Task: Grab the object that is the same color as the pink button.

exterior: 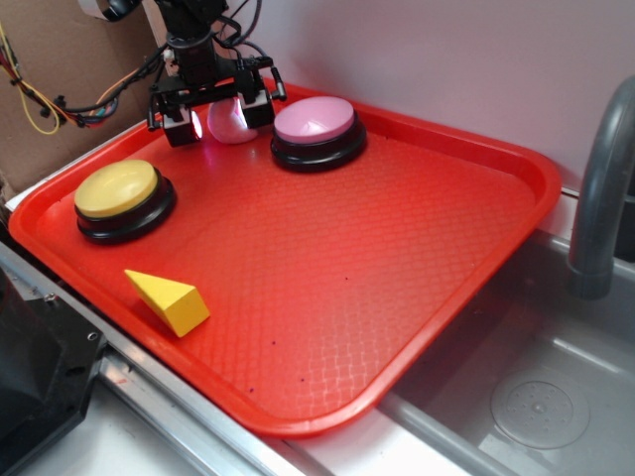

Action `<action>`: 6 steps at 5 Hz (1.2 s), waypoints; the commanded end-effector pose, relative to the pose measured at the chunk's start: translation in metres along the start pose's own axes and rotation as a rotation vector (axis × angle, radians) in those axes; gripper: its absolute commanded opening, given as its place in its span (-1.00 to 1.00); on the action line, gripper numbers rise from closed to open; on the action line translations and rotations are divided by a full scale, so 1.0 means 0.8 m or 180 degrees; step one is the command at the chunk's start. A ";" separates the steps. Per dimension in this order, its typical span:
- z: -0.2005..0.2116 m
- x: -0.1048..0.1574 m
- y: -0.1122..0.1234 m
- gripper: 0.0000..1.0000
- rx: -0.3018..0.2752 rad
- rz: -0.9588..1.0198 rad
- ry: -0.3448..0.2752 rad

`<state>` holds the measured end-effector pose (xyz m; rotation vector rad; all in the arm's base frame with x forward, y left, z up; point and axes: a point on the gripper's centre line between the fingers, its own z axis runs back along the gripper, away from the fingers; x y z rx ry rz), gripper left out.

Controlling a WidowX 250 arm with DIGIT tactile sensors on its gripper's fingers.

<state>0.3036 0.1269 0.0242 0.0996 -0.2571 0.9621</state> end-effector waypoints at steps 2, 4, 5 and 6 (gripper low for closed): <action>0.100 0.007 0.006 -1.00 -0.0418 -0.0710 0.0084; 0.203 -0.059 -0.023 -1.00 -0.0725 -0.2173 0.0705; 0.237 -0.117 -0.035 -1.00 -0.0777 -0.2810 0.0791; 0.244 -0.159 -0.038 -1.00 -0.0729 -0.3170 0.0936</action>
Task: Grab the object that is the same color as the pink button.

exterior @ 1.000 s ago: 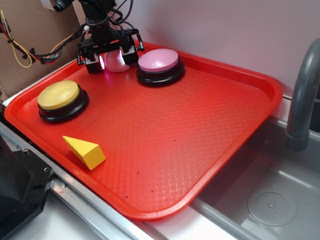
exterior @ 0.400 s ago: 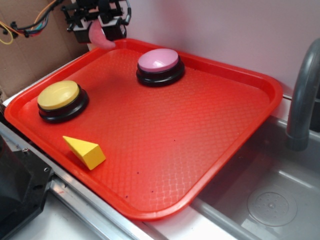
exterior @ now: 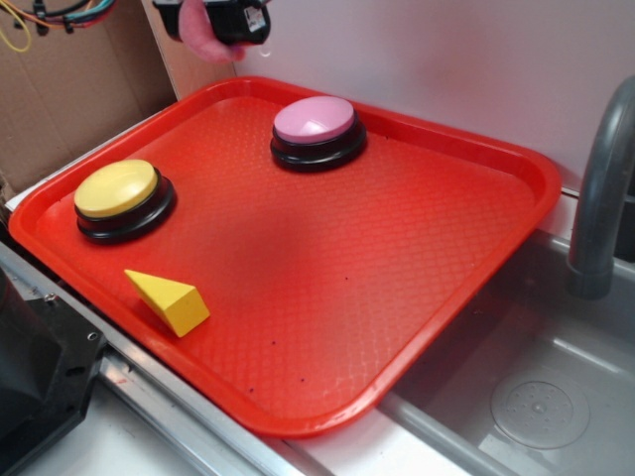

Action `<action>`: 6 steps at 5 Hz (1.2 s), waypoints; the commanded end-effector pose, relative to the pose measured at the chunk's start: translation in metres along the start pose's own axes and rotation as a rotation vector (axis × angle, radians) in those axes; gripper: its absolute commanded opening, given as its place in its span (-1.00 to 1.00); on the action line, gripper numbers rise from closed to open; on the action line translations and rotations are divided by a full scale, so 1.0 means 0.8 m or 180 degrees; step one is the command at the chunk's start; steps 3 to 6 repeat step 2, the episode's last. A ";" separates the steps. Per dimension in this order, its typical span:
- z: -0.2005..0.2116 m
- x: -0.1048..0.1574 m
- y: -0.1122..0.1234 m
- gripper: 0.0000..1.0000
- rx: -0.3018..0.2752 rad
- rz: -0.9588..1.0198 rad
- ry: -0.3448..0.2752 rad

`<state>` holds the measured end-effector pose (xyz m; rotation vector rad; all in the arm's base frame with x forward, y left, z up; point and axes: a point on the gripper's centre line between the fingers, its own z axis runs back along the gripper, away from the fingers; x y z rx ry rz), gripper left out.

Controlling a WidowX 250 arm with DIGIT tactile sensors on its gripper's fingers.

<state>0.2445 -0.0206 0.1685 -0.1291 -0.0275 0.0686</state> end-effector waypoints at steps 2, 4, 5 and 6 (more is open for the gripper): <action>0.003 -0.047 -0.017 -1.00 0.0199 -0.0343 -0.0025; 0.003 -0.047 -0.017 -1.00 0.0199 -0.0343 -0.0025; 0.003 -0.047 -0.017 -1.00 0.0199 -0.0343 -0.0025; 0.003 -0.047 -0.017 -1.00 0.0199 -0.0343 -0.0025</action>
